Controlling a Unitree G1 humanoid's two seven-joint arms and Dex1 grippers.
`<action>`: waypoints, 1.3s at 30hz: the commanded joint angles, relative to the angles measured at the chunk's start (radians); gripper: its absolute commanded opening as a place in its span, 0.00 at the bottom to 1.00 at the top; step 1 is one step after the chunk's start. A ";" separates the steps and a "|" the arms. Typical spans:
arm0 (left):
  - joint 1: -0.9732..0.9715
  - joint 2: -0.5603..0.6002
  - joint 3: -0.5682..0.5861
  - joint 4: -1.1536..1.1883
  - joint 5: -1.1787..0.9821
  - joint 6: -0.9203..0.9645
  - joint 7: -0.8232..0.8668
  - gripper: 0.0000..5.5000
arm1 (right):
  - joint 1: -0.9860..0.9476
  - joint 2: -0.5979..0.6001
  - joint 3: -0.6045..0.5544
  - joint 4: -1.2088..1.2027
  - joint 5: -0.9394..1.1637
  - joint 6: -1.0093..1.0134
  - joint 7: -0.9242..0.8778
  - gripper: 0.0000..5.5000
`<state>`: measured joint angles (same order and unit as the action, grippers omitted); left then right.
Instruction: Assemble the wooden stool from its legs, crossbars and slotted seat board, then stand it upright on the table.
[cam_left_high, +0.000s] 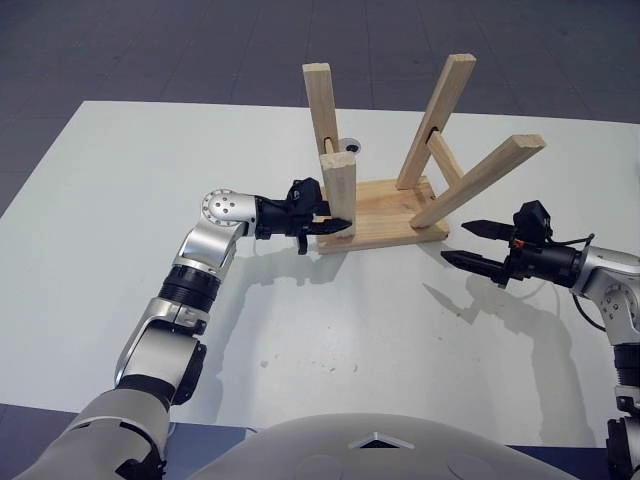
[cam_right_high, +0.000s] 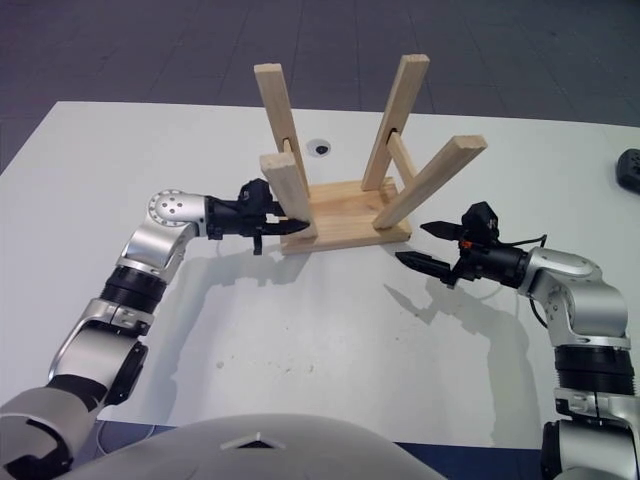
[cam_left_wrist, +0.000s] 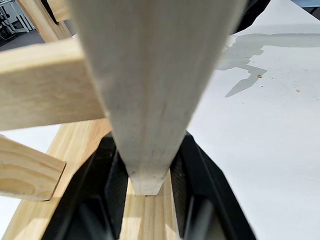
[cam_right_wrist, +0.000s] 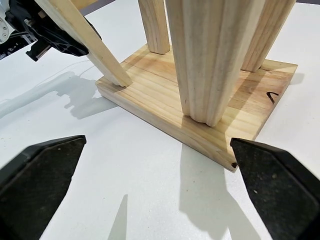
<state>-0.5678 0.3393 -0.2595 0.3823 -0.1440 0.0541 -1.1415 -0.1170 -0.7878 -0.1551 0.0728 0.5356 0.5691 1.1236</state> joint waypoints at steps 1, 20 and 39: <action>0.078 0.072 0.061 -0.152 -0.066 0.078 -0.014 0.19 | -0.027 -0.016 0.011 0.050 -0.039 -0.039 0.008 0.98; 0.236 0.240 0.062 -0.314 0.005 -0.336 -0.042 0.19 | -0.114 0.017 0.134 -0.073 0.022 0.007 0.154 0.98; 0.159 0.244 0.075 -0.328 -0.167 0.141 -0.133 0.19 | -0.094 0.089 0.207 -0.066 -0.041 -0.131 0.168 0.64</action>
<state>-0.3851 0.5922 -0.2032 0.0645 -0.2814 0.1662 -1.2912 -0.2226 -0.7126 0.0433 0.0429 0.4663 0.4172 1.2819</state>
